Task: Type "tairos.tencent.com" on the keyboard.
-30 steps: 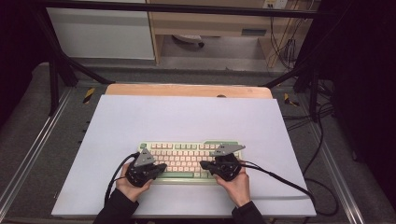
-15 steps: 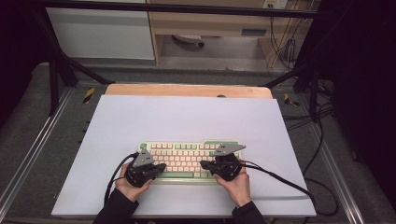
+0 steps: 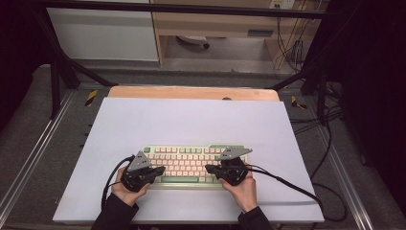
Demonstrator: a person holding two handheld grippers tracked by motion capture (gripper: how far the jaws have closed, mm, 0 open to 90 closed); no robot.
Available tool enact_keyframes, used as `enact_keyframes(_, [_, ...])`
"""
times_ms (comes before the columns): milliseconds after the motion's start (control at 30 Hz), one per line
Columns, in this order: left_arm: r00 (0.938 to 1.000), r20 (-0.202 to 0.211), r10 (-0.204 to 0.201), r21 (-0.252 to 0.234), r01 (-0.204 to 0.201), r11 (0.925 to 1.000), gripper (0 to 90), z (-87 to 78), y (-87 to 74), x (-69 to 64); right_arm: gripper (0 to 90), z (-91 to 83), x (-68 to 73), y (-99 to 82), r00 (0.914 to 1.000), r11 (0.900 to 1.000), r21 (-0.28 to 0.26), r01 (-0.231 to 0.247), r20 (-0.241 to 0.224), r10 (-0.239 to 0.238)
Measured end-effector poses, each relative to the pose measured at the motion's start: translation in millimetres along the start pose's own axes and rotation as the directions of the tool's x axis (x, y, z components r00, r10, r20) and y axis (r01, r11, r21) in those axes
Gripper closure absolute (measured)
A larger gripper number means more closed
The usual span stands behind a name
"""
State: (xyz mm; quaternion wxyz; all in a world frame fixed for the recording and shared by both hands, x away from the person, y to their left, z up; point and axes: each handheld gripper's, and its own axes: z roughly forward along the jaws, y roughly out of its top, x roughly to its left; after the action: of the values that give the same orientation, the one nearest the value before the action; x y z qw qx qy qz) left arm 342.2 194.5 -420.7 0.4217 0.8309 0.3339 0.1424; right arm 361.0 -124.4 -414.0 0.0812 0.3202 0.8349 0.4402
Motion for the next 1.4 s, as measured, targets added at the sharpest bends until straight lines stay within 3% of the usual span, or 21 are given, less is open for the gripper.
enact_keyframes(567, [0.9993,-0.023,-0.029,-0.013,0.029,0.9995,90.0,-13.5,-7.4,12.5,90.0,0.7,-1.8,6.7,0.9996,0.9993,-0.022,-0.029,0.002,0.029])
enact_keyframes(1067, [0.9989,-0.027,-0.039,-0.023,0.039,0.9990,90.0,-19.9,-11.0,18.3,90.0,24.8,1.9,20.8,0.9993,0.9996,-0.003,-0.030,0.023,0.030])
enact_keyframes(1400, [0.9985,-0.032,-0.045,-0.027,0.044,0.9987,90.0,-21.1,-11.7,20.4,90.0,39.5,-3.0,19.3,0.9979,0.9984,0.023,-0.051,0.042,0.050])
